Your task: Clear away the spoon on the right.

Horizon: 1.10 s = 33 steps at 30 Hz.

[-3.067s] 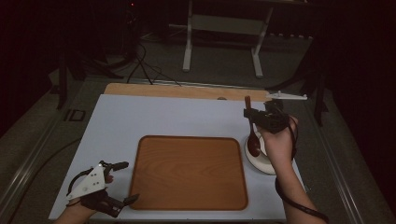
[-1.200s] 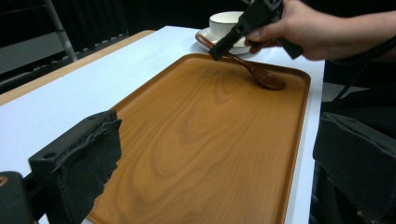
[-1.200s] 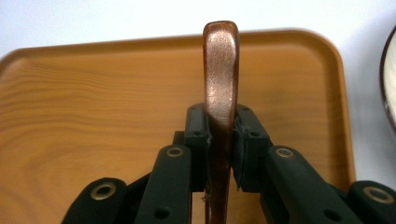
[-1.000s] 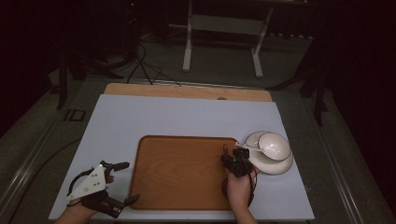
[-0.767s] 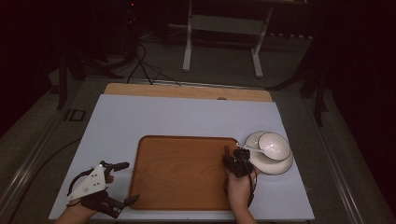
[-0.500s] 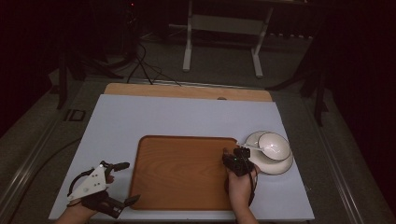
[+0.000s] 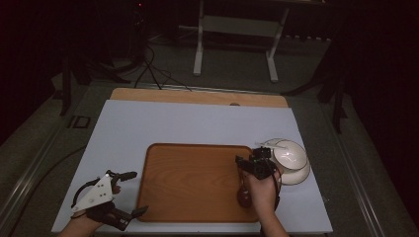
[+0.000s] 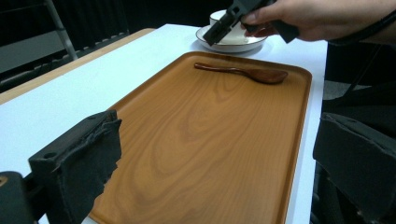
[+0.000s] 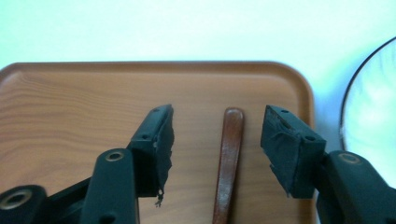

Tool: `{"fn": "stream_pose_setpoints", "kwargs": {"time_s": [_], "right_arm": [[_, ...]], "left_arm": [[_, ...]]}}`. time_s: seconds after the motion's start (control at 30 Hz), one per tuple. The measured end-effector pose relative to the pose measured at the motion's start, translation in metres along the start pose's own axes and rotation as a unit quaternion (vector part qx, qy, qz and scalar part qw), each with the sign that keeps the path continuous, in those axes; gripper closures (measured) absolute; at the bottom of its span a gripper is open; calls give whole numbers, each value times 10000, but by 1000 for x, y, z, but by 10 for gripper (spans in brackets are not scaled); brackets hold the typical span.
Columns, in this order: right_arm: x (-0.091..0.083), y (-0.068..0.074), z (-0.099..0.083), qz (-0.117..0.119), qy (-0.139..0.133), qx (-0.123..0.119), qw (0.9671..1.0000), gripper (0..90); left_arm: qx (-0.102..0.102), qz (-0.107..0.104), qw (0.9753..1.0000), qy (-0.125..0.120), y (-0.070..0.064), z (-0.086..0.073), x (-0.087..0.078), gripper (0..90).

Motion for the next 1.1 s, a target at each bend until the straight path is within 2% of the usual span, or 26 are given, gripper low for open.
{"fn": "stream_pose_setpoints", "kwargs": {"time_s": [0.07,0.13,0.23,0.3,0.4,0.57,0.63,0.77,0.83,1.1], "right_arm": [[-4,-1,1,125,-34,37,9999,374],[-8,-1,1,214,-46,-58,9997,290],[-13,0,3,467,-122,-28,9988,232],[-16,0,5,546,-144,-145,9983,205],[-18,3,10,865,-270,-282,9955,179],[-22,4,16,899,-358,-648,9932,181],[-25,7,17,1017,-408,-706,9915,180],[-33,11,16,1107,-479,-911,9885,180],[-38,10,14,1101,-498,-1046,9871,181],[-58,4,1,1234,-612,-1334,9814,182]], "left_arm": [[-3,-2,10000,-1,0,0,0,21],[-9,-1,10000,4,0,0,1,21],[-5,-2,10000,19,0,-1,1,21],[-3,-3,10000,27,0,-1,2,21],[-2,3,10000,35,0,-1,2,21],[-12,14,10000,52,1,-2,2,21],[-12,13,10000,51,1,-2,2,21],[-11,29,10000,77,1,-3,2,21],[-13,31,10000,68,2,-3,1,21],[7,33,10000,65,1,-2,2,21]]}}
Point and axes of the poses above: each handheld gripper's, and its own axes: x roughly forward along the jaws, z roughly out of its top, y roughly to its left, the point moved 8 cm from there along x, roughly forward along the jaws, and after that the axes turned 8 degrees about -x, right-handed, at the moved point
